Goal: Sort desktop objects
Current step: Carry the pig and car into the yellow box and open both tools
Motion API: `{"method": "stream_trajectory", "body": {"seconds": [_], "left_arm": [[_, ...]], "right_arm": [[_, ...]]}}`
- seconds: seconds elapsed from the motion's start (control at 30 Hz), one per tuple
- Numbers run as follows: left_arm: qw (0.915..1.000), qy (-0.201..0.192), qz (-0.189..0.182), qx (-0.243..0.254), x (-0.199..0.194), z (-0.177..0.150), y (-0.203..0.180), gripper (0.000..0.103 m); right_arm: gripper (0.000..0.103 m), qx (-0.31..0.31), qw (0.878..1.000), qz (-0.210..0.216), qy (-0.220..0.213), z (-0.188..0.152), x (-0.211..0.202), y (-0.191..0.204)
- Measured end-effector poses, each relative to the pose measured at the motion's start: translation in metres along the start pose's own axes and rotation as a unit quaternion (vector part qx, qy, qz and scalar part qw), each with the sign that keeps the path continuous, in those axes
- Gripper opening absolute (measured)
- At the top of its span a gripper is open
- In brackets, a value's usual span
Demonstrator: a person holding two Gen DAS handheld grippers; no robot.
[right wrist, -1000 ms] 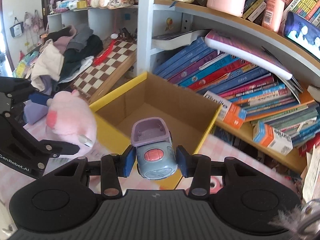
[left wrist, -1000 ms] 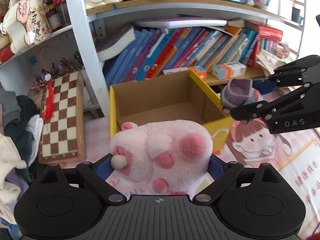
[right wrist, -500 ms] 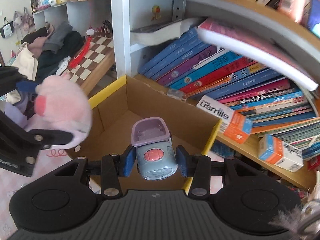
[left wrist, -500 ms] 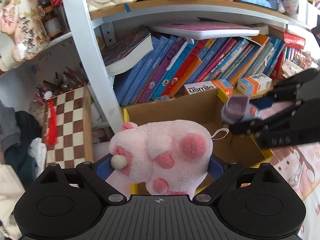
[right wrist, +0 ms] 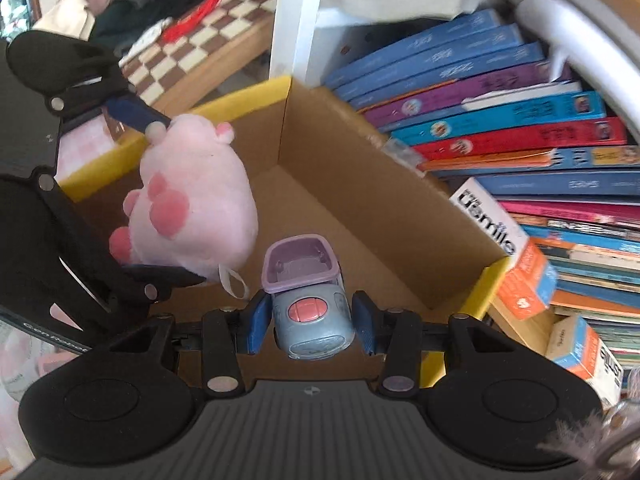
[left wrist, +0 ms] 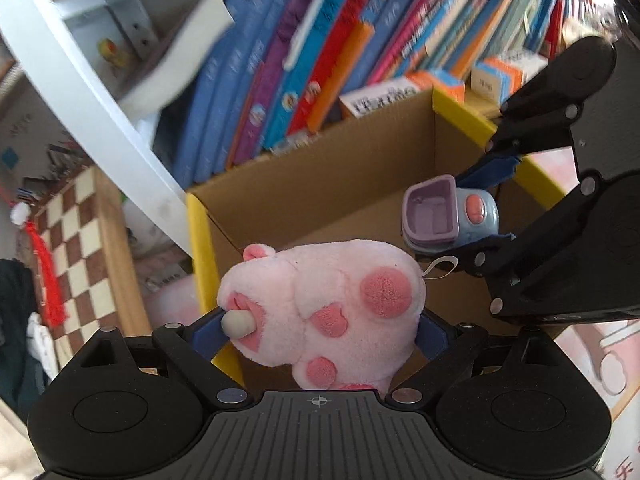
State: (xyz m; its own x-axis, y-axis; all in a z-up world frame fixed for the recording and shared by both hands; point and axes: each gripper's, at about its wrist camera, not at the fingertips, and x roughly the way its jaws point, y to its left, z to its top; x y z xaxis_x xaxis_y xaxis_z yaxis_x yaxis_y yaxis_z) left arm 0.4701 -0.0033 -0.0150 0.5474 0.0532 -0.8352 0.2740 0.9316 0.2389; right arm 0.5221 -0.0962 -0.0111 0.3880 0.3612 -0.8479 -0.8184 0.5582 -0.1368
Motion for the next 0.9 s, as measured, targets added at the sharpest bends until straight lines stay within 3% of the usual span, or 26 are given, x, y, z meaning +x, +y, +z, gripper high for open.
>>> {"method": "stream_trajectory", "body": {"seconds": [0.33,0.73,0.9], "left_arm": [[0.9987,0.032,-0.028,0.027,0.032,-0.002,-0.001,0.096],[0.9975,0.049,-0.029,0.04,0.033,0.001,-0.008,0.098],[0.9977,0.056,-0.016,0.036,0.034,0.005,-0.009,0.099]], "right_arm": [[0.042,-0.037,0.996,0.027,0.076,-0.003,0.048,-0.001],[0.043,-0.033,0.994,0.039,0.093,-0.001,0.051,-0.001],[0.054,-0.028,0.996,0.024,0.083,-0.002,0.046,-0.001]]}}
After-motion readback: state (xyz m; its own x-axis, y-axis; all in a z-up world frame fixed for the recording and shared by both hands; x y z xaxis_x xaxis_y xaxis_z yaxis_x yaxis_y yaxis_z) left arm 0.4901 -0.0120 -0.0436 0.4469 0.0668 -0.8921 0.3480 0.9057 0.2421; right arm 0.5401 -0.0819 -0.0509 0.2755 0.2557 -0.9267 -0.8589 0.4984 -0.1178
